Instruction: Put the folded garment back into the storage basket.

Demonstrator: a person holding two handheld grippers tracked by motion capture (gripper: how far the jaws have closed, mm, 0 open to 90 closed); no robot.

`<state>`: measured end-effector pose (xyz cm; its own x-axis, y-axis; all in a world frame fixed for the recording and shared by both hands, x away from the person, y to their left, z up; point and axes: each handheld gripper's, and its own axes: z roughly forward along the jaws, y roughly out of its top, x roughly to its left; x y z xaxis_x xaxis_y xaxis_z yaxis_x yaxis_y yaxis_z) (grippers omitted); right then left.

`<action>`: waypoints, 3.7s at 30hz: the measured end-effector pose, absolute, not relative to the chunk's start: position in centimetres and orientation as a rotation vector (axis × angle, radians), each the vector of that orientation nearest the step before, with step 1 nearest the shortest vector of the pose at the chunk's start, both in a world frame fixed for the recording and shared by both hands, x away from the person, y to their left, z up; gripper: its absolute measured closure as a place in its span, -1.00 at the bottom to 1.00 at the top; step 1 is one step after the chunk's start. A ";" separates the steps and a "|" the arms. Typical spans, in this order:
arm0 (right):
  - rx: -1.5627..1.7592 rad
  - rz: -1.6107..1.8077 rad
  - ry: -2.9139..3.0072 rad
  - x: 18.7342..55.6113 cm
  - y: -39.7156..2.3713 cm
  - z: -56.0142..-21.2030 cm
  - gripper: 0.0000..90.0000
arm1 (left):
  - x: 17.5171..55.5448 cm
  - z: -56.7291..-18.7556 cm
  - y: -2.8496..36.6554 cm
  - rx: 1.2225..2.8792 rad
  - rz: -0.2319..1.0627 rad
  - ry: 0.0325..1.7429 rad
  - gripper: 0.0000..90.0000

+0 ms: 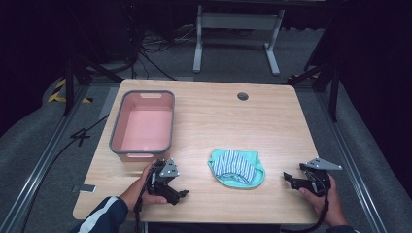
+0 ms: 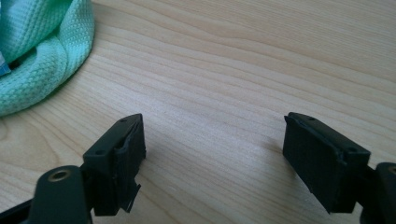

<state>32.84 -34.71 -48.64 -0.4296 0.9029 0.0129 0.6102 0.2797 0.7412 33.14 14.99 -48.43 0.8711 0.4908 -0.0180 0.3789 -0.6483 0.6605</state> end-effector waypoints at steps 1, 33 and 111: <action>1.363 0.960 2.141 32.8 -34.7 -48.6 -0.53 | 33.2 -48.4 15.0 2.350 0.211 0.623 -0.99; 1.205 1.015 2.270 32.8 -30.5 -46.1 -0.10 | 36.6 -45.6 9.0 2.304 0.302 0.611 -0.19; 1.109 1.106 2.427 36.0 -23.7 -45.8 0.83 | 39.2 -46.3 5.2 2.334 0.168 0.438 0.84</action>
